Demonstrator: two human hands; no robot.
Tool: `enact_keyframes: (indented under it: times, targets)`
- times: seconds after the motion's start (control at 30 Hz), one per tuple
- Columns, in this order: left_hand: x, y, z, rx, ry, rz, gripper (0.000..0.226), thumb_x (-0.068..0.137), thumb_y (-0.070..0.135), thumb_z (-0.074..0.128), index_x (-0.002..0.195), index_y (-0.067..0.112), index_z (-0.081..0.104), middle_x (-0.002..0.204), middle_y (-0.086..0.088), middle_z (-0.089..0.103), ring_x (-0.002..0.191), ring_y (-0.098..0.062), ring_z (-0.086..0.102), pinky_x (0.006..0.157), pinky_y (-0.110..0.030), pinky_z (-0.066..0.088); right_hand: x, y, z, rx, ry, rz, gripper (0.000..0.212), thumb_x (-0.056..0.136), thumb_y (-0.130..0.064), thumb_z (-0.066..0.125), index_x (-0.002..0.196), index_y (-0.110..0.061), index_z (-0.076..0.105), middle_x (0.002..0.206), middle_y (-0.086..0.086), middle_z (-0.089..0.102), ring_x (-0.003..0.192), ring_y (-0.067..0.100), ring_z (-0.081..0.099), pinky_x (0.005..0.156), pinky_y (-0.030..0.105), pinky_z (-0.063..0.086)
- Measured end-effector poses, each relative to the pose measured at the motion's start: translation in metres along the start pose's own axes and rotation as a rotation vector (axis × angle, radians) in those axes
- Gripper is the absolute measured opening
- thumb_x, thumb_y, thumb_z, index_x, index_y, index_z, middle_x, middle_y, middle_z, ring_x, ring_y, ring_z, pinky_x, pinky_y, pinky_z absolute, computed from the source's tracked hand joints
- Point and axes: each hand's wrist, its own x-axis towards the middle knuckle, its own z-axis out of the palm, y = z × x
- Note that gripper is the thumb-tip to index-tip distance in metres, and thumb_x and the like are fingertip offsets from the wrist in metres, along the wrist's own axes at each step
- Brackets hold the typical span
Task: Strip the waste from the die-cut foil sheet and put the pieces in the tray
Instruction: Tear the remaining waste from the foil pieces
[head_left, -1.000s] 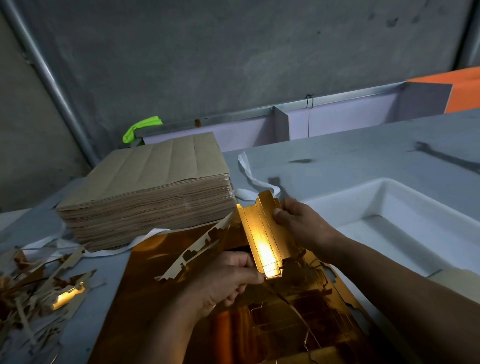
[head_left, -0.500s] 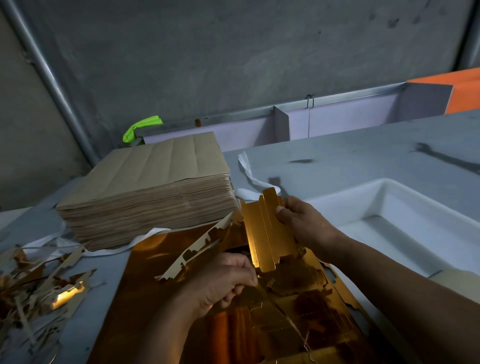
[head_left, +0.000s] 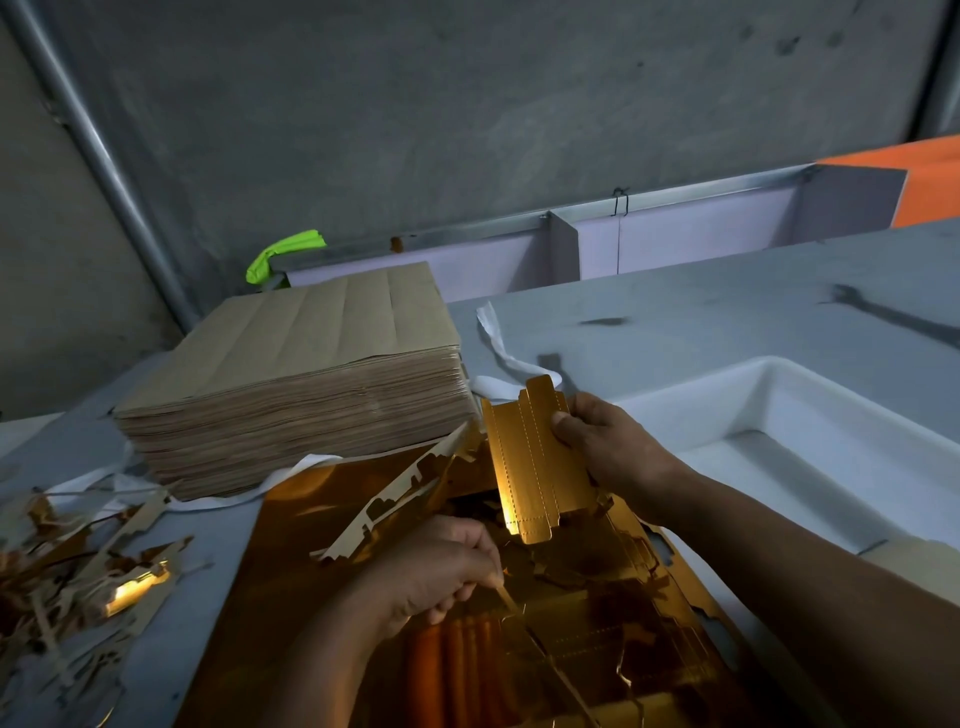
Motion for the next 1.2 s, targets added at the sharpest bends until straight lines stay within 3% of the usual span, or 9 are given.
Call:
enact_keyframes:
  times: [0.27,0.4,0.53,0.63,0.8,0.9,1.07,1.13,1.2]
  targets:
    - [0.000,-0.003,-0.009,0.189,0.068,-0.180,0.005,0.093,0.017,0.060,0.098,0.019,0.062,0.070,0.004,0.051,0.046,-0.002,0.038,0.040,-0.016,0.028,0.002,0.002,-0.001,0.017,0.000,-0.004,0.017,0.104,-0.037,0.043,0.103,-0.024,0.054,0.115,0.005,0.061,0.107,0.025,0.061,0.099,0.053,0.049]
    - [0.002,-0.003,-0.008,0.270,0.129,-0.197,0.011,0.094,0.020,0.062,0.104,0.024,0.060,0.076,0.003,0.054,0.048,-0.003,0.039,0.039,-0.015,0.029,0.004,0.005,-0.001,0.040,0.020,0.001,0.017,0.104,-0.037,0.043,0.097,-0.025,0.054,0.107,0.003,0.061,0.100,0.024,0.062,0.091,0.047,0.053]
    - [0.008,0.000,0.001,0.382,0.200,-0.106,0.031,0.093,0.027,0.064,0.120,0.035,0.054,0.088,0.003,0.058,0.055,-0.003,0.047,0.040,-0.013,0.032,0.006,0.006,-0.005,0.129,0.021,0.012,0.019,0.104,-0.035,0.043,0.099,-0.021,0.055,0.095,0.003,0.061,0.085,0.020,0.065,0.067,0.034,0.052]
    - [0.014,0.005,0.013,0.440,0.216,0.029,0.034,0.091,0.031,0.066,0.122,0.039,0.055,0.110,-0.001,0.064,0.074,-0.002,0.057,0.050,-0.013,0.036,0.006,0.006,-0.006,0.207,0.038,0.036,0.021,0.104,-0.034,0.043,0.100,-0.018,0.055,0.088,0.002,0.061,0.075,0.015,0.065,0.057,0.026,0.049]
    - [0.017,0.015,0.037,0.483,0.082,0.187,0.049,0.081,0.051,0.070,0.126,0.039,0.053,0.090,0.011,0.064,0.080,-0.001,0.062,0.066,-0.021,0.047,0.006,0.004,-0.008,0.316,0.040,0.069,0.022,0.105,-0.031,0.042,0.092,-0.016,0.051,0.073,0.000,0.050,0.049,0.003,0.058,0.043,0.016,0.044]
    - [0.019,0.022,0.045,0.536,0.009,0.220,0.066,0.066,0.068,0.074,0.123,0.044,0.051,0.099,0.019,0.048,0.089,0.000,0.050,0.064,-0.021,0.038,0.006,0.003,-0.007,0.284,0.044,0.078,0.022,0.105,-0.032,0.042,0.091,-0.017,0.049,0.075,0.000,0.049,0.060,0.009,0.056,0.048,0.022,0.043]
    - [0.020,0.016,0.052,0.576,-0.043,0.223,0.043,0.076,0.042,0.078,0.112,0.048,0.056,0.103,0.021,0.037,0.092,0.005,0.038,0.070,-0.022,0.037,0.006,0.002,-0.007,0.285,0.061,0.080,0.022,0.105,-0.032,0.042,0.091,-0.016,0.049,0.076,0.001,0.049,0.067,0.014,0.053,0.053,0.025,0.043]
    - [0.020,0.013,0.052,0.595,0.010,0.238,0.025,0.083,0.038,0.073,0.101,0.046,0.059,0.101,0.021,0.038,0.094,0.002,0.041,0.072,-0.022,0.039,0.005,0.001,-0.007,0.314,0.069,0.089,0.021,0.105,-0.033,0.043,0.093,-0.017,0.050,0.077,0.001,0.049,0.069,0.014,0.054,0.049,0.023,0.045]
    - [0.018,0.011,0.051,0.603,0.044,0.221,0.012,0.086,0.039,0.068,0.089,0.045,0.058,0.107,0.017,0.043,0.101,-0.004,0.046,0.079,-0.025,0.045,0.004,0.000,-0.009,0.365,0.074,0.098,0.021,0.104,-0.032,0.042,0.094,-0.016,0.048,0.078,0.002,0.046,0.070,0.016,0.051,0.055,0.027,0.045]
